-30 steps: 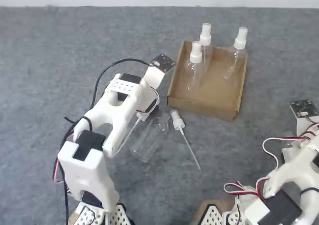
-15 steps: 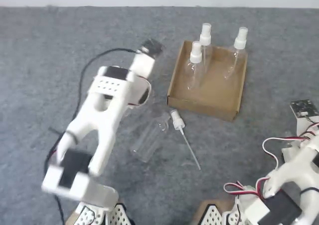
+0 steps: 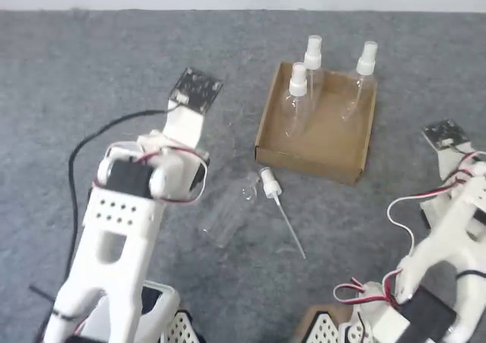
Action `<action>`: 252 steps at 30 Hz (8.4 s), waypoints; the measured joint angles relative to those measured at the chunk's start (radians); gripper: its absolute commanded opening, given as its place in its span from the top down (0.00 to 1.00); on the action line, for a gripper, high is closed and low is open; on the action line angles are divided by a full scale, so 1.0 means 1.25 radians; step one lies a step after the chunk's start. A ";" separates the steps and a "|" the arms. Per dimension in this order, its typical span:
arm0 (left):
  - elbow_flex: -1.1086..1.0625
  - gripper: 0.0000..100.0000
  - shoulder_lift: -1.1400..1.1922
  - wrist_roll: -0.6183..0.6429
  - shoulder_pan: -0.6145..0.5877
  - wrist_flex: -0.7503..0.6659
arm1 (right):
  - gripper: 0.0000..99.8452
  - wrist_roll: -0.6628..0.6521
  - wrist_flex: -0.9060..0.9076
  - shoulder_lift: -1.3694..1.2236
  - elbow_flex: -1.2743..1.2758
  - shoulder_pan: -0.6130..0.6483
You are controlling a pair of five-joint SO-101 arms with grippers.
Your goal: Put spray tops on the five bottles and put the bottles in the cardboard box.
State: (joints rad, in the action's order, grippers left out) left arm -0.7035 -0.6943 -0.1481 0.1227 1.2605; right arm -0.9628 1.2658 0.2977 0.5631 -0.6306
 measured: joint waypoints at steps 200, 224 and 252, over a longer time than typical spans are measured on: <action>-0.007 0.91 -0.209 0.120 -0.149 -0.187 | 0.99 0.766 -0.760 0.367 0.340 0.998; -0.527 0.69 -0.682 0.129 0.027 -0.307 | 0.99 0.766 -0.452 0.128 -0.125 1.089; -0.545 0.69 -0.687 0.129 0.032 -0.307 | 0.99 0.682 -0.227 0.210 -0.185 0.794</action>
State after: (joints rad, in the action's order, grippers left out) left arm -1.3848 -1.5535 0.0130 0.1626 0.8769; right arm -0.1097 0.9820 0.5600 0.3314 0.3621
